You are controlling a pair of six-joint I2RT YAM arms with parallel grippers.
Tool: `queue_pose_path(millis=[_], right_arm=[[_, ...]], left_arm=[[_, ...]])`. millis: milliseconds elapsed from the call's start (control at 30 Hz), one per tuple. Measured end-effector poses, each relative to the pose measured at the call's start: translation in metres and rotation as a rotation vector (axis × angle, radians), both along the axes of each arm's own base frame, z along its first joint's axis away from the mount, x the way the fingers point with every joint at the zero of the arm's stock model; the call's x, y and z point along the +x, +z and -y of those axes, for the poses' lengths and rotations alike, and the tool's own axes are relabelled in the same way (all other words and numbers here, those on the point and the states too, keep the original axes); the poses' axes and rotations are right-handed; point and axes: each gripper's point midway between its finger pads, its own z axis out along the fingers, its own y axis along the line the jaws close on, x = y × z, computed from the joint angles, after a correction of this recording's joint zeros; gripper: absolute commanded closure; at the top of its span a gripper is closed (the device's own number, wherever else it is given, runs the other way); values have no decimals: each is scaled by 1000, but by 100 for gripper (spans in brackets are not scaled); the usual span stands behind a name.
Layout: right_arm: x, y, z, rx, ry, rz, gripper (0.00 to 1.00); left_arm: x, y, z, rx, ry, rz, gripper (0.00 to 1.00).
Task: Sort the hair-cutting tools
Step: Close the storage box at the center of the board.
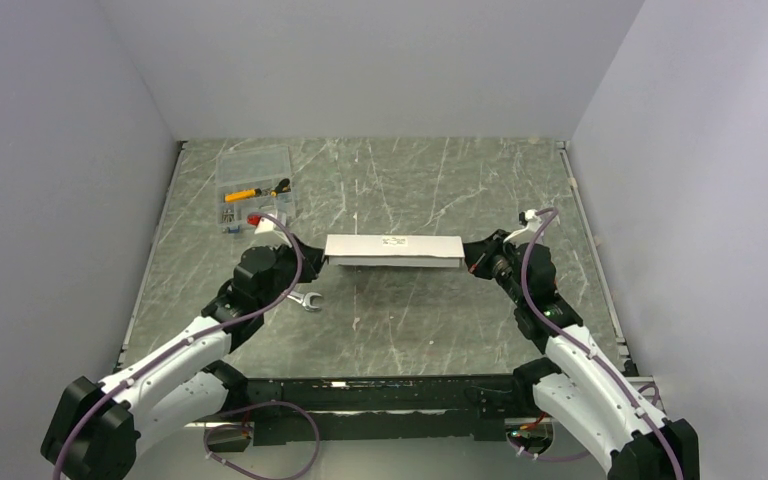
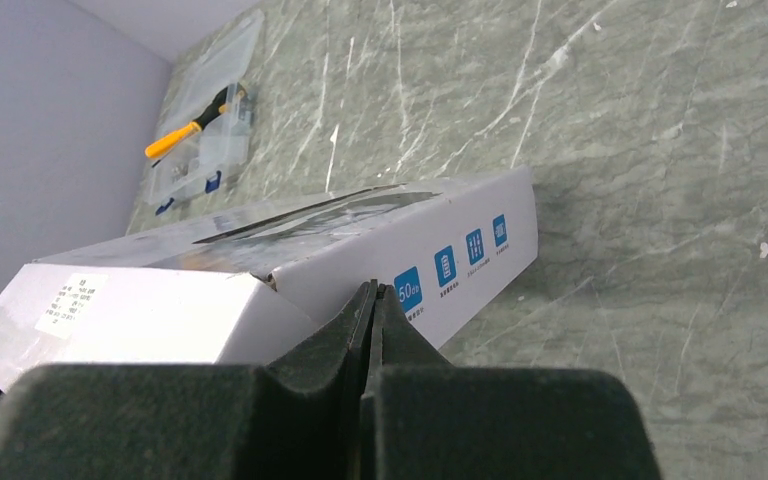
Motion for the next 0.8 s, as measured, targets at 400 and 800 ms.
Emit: queue_pose_path(millis=[400, 800], right_arm=[[9, 0, 0, -10, -20, -33, 100], [18, 5, 2, -26, -48, -51, 100]], left_arm=[[5, 1, 0, 41, 15, -51, 100], [15, 7, 3, 65, 29, -79, 100]])
